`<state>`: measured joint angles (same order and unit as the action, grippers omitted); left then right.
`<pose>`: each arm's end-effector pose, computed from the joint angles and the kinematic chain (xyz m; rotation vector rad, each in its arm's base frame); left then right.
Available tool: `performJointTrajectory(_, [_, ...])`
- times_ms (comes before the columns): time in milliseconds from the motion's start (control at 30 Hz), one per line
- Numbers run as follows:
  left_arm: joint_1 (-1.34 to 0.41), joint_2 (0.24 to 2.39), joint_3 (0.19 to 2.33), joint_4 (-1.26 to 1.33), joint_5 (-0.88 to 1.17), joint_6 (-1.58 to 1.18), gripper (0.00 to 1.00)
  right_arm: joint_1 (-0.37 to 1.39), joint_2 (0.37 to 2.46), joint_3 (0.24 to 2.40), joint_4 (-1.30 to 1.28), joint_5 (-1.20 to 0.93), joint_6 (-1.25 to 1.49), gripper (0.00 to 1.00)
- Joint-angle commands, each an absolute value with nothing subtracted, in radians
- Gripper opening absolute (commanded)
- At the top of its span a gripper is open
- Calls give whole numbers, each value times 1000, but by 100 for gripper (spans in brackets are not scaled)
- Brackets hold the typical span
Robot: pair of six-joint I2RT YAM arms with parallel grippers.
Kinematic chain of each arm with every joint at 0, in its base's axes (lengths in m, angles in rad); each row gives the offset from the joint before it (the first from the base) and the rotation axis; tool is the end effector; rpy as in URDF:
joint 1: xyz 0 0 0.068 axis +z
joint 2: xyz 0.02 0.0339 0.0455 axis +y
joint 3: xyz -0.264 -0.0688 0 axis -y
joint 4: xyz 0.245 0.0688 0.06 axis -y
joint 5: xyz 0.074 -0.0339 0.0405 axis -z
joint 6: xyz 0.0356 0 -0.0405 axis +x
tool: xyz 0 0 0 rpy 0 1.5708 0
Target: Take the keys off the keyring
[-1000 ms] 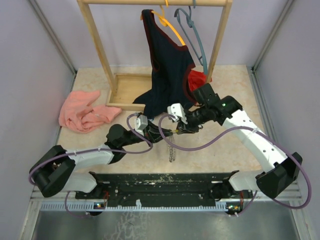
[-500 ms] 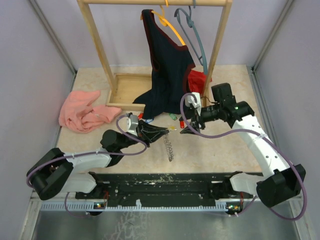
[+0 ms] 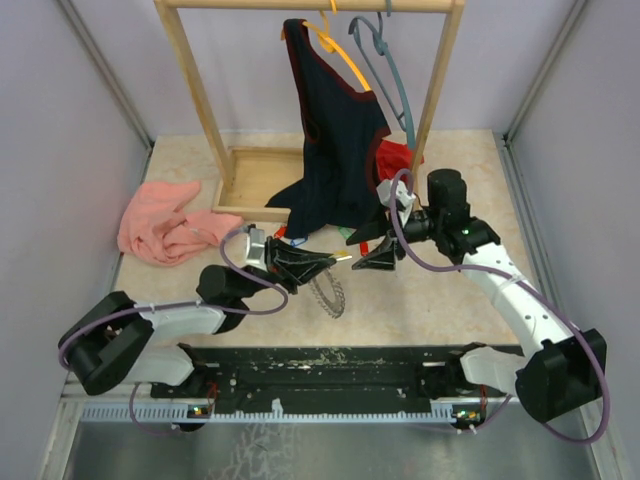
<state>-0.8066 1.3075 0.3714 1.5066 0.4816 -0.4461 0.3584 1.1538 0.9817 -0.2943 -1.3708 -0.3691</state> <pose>0.1498 -0.1801 0.2637 0.6645 0.9659 -1.3598 0.2098 0.1159 0.3356 -1.3725 1.2542 1.3521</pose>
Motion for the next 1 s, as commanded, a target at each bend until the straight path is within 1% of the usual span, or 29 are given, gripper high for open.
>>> performJointTrajectory(0, [-802, 1331, 390, 1638, 492, -486, 0, 385, 1138, 970, -79, -1415, -202, 56])
performJointTrajectory(100, [-802, 1346, 395, 1648, 493, -493, 0, 398, 1143, 960, -27, -1393, -147, 51])
performJointTrajectory(200, [-803, 1356, 398, 1655, 492, -497, 0, 404, 1147, 953, -9, -1381, -132, 43])
performJointTrajectory(233, [-804, 1358, 398, 1658, 491, -497, 0, 406, 1146, 951, -8, -1379, -133, 38])
performJointTrajectory(300, [-803, 1363, 398, 1661, 492, -499, 0, 409, 1147, 949, -10, -1372, -133, 34])
performJointTrajectory(433, [-804, 1362, 398, 1663, 491, -499, 0, 412, 1153, 951, -37, -1341, -151, 35])
performJointTrajectory(567, [-804, 1359, 396, 1662, 487, -497, 0, 416, 1158, 961, -101, -1319, -202, 39])
performJointTrajectory(767, [-804, 1353, 391, 1663, 480, -496, 0, 430, 1164, 976, -173, -1285, -269, 39])
performJointTrajectory(867, [-803, 1348, 391, 1663, 479, -494, 0, 435, 1166, 982, -193, -1272, -285, 37])
performJointTrajectory(933, [-803, 1347, 390, 1659, 478, -491, 0, 437, 1167, 986, -204, -1269, -296, 32])
performJointTrajectory(967, [-804, 1346, 390, 1657, 476, -492, 0, 438, 1167, 987, -205, -1267, -297, 27])
